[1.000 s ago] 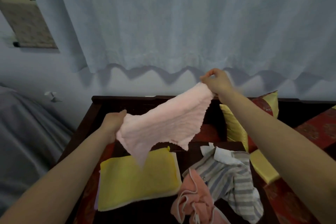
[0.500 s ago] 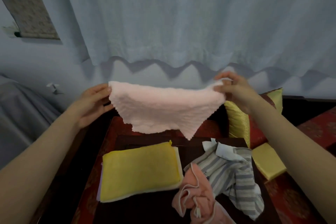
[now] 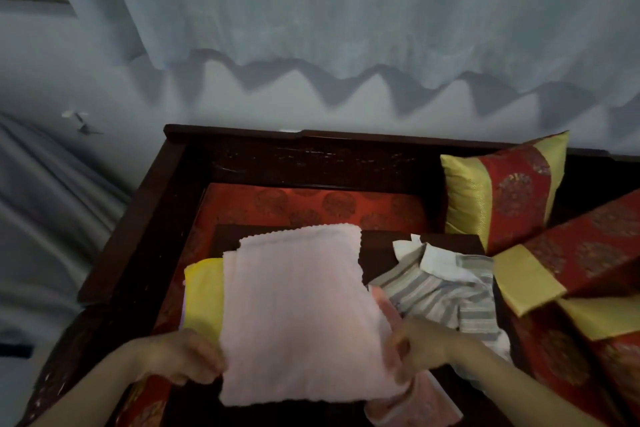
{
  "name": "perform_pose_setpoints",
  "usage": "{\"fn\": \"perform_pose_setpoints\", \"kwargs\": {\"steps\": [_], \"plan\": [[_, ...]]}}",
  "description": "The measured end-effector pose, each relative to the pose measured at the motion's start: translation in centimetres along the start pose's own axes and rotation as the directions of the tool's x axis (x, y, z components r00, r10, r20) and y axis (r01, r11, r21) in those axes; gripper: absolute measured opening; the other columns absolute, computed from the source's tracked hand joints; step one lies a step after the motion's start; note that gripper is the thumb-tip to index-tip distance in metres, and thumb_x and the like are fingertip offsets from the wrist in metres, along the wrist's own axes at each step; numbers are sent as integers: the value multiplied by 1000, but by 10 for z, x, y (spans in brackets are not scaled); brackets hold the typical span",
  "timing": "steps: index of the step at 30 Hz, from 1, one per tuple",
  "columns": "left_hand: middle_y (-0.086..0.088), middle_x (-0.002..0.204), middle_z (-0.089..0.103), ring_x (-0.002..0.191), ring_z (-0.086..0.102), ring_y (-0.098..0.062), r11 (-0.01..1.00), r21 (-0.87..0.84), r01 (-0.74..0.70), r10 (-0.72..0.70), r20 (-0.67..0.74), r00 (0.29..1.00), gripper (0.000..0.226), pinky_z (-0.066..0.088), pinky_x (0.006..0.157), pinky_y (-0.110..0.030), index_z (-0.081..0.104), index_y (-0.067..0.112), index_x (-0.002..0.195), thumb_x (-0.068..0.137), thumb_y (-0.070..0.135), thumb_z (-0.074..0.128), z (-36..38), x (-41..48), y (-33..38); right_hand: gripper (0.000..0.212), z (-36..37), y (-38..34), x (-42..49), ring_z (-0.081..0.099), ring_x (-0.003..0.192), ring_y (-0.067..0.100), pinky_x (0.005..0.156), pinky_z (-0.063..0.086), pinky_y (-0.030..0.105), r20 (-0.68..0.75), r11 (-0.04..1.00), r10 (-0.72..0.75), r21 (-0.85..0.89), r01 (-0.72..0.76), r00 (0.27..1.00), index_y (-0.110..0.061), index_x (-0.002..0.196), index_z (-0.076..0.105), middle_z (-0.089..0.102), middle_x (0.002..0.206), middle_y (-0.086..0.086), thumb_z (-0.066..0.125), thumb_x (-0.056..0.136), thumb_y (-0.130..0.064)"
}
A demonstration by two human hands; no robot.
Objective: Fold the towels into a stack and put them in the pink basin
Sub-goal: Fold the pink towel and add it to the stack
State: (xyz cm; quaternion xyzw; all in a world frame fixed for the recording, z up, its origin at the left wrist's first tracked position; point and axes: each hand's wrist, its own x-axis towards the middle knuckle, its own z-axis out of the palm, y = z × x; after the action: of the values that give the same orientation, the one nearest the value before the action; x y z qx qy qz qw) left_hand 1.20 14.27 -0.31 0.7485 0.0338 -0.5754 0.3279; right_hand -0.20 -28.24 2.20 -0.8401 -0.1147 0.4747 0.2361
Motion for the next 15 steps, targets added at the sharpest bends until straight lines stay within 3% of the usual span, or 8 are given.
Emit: {"fn": "perform_pose_setpoints", "kwargs": {"steps": [1,3,4,6,7,9,11,15], "plan": [[8,86,71,78,62,-4,999,33,-3,4,-35,999,30,47,67,-17,75,23,95,68,36,74,-8,4,6,17,-6,2,6,56,71,-8,71,43,9,-21,1000,7,-13,-7,1000,-33,88,73,48,86,-34,79,72,-29],[10,68,67,62,58,-2,995,47,-93,101,-207,973,15,43,57,-14,74,20,80,73,33,70,-29,12,28,12,-30,3,23,58,71,-7,70,44,9,-191,999,-3,31,9,982,-31,86,73,64,77,-20,77,74,-28],[9,62,66,55,56,-1,988,2,-154,145,-351,925,9,41,52,-13,73,18,77,79,25,68,-39,19,40,10,-43,2,33,60,73,-6,72,46,13,-295,997,-11,75,35,956,-31,82,73,69,77,-14,76,75,-24],[4,60,66,56,58,-7,954,-125,-272,133,-637,760,12,41,47,-10,71,13,77,85,8,64,-69,45,62,13,-74,4,73,63,78,2,74,47,16,-462,994,0,95,50,887,-32,76,72,72,79,-8,75,75,-19],[-3,67,68,65,61,-15,934,-145,-325,122,-726,676,13,45,51,-10,70,11,78,86,3,63,-83,60,74,11,-88,7,95,64,82,5,74,46,14,-526,997,20,79,26,850,-31,78,72,71,81,-8,75,76,-20],[-14,95,70,93,63,-27,951,-70,-300,122,-808,577,11,49,78,-20,71,5,91,87,3,61,-107,92,91,13,-111,13,137,64,90,13,82,47,18,-610,994,92,97,-41,787,-25,90,73,71,91,-4,74,77,-24],[-12,118,65,111,59,-28,986,67,-155,146,-804,576,22,42,95,-28,68,6,108,88,9,60,-125,123,99,27,-126,19,174,63,102,21,92,46,26,-613,983,175,154,-102,770,-21,106,69,69,106,4,71,80,-27],[-16,115,66,108,60,-30,936,349,-37,290,-709,642,26,43,84,-27,66,3,110,86,13,63,-137,162,99,46,-135,29,221,51,124,29,106,40,37,-542,953,294,225,-201,787,-22,130,53,56,133,8,59,87,-38]]}}
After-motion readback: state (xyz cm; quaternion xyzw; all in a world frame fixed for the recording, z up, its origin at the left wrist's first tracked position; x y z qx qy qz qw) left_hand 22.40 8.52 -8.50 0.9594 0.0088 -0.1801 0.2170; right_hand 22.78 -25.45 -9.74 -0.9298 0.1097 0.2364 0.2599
